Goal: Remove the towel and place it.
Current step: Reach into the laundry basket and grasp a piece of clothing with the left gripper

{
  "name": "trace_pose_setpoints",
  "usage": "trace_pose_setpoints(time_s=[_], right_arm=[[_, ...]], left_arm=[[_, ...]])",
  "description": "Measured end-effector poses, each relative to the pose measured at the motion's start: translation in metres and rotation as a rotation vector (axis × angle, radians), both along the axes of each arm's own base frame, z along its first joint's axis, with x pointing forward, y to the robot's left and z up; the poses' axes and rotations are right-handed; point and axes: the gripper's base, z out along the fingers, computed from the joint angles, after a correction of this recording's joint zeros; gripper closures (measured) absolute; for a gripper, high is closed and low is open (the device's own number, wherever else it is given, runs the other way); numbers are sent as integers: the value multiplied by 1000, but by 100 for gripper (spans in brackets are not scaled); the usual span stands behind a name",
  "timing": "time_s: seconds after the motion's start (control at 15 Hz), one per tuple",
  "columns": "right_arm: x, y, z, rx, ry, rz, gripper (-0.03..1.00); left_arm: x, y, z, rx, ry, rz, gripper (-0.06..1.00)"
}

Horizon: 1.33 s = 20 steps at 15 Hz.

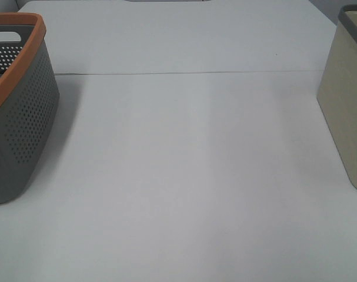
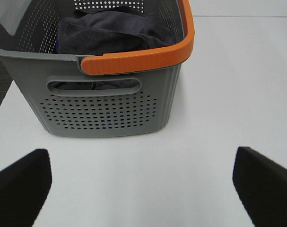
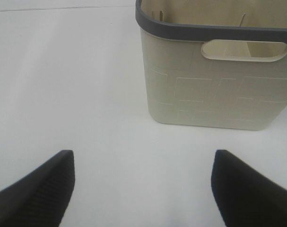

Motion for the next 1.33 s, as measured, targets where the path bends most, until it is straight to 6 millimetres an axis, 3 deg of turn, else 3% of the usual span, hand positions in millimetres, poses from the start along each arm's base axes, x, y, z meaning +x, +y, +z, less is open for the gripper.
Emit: trace_pose_setpoints(time_s=[1.33], right_arm=[[0, 0, 0, 0, 0, 0, 26]], left_arm=[[0, 0, 0, 0, 0, 0, -4]])
